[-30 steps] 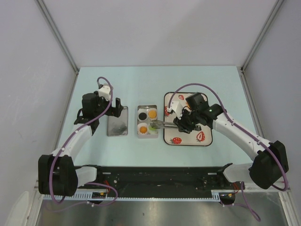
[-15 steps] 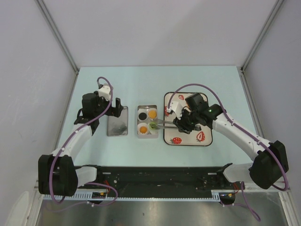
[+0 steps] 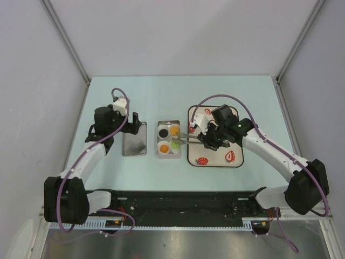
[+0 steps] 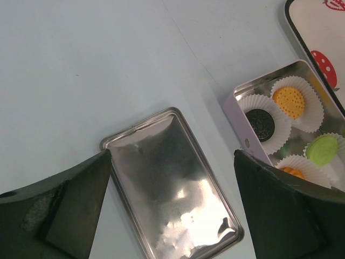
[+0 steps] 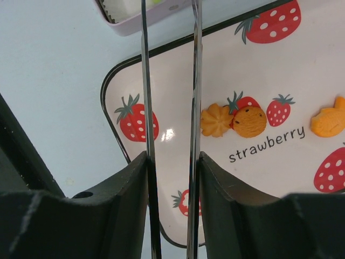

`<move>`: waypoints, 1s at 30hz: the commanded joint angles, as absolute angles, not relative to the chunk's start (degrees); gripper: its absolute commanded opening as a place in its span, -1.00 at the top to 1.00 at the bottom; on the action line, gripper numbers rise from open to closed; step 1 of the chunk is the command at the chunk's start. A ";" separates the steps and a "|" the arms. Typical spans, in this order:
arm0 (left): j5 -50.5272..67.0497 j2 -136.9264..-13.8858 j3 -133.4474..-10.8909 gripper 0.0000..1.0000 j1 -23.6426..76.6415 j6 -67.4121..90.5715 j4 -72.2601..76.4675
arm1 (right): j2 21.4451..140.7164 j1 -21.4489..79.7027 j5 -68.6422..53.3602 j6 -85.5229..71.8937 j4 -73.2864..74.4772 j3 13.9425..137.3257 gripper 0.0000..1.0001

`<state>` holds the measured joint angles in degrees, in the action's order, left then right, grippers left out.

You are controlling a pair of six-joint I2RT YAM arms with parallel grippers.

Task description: Pack the cookies

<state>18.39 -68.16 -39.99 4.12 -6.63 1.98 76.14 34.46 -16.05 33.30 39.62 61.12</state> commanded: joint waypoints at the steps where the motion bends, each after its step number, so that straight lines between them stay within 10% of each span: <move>1: 19.42 -68.38 -42.45 -0.99 4.39 -8.09 2.46 | 77.34 34.80 -15.55 34.28 37.18 64.77 0.14; 13: 19.51 -68.12 -42.45 -1.00 4.40 -7.91 2.37 | 73.31 33.14 -13.10 30.76 34.19 64.86 0.21; 30: 19.51 -67.41 -42.19 -0.99 4.39 -8.00 2.29 | 66.36 -1.19 -12.39 25.22 21.10 54.32 0.27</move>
<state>18.39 -68.36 -40.01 4.12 -6.63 1.93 67.02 5.87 -13.45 26.48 27.42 57.54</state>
